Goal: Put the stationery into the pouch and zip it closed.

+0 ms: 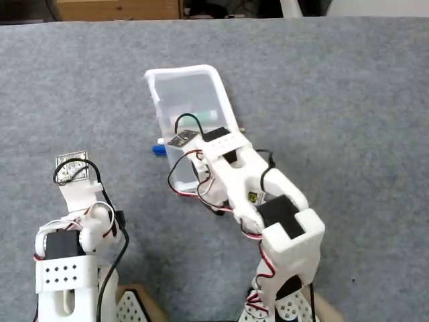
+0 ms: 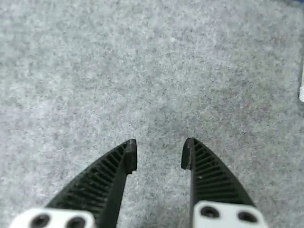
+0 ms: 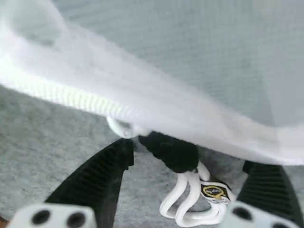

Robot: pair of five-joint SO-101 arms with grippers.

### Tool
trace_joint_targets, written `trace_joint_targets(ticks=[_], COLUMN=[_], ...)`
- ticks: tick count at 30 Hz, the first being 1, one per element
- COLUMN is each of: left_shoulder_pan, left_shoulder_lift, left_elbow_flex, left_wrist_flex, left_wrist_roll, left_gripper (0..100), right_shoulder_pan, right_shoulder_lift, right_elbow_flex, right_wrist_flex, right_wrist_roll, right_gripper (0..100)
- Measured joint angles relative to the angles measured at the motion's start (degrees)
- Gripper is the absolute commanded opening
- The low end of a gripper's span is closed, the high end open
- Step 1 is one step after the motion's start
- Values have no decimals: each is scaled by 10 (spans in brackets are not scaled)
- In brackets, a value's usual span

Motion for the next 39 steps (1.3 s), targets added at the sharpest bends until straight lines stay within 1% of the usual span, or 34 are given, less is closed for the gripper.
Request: trace_joint_targets(ticks=[5,6,10,13,18,20,22,28,31,34,39], left_shoulder_pan=[0,0,0,0,0,0,0,0,0,0,0], left_shoulder_lift=[0,0,0,0,0,0,0,0,0,0,0], left_elbow_flex=[0,0,0,0,0,0,0,10,10,10,7], left_wrist_flex=[0,0,0,0,0,0,0,0,0,0,0], left_wrist_roll=[0,0,0,0,0,0,0,0,0,0,0], left_gripper=[188,188,188,188,188,188,188,188,188,190,192], right_shoulder_pan=[2,3,5,5,5,5,5,4,4,-3,-2], right_shoulder_lift=[0,0,0,0,-1,-1,-1,-1,-16,-55,-175], right_elbow_flex=[-6,-11,-21,-21,-23,-23,-24,-24,-23,-6,4], right_wrist_flex=[0,-1,-2,-2,6,12,20,40,45,58,84], right_wrist_roll=[0,0,0,0,0,-1,-1,-1,-21,-31,-33], right_gripper=[176,165,179,151,8,26,11,12,12,12,12])
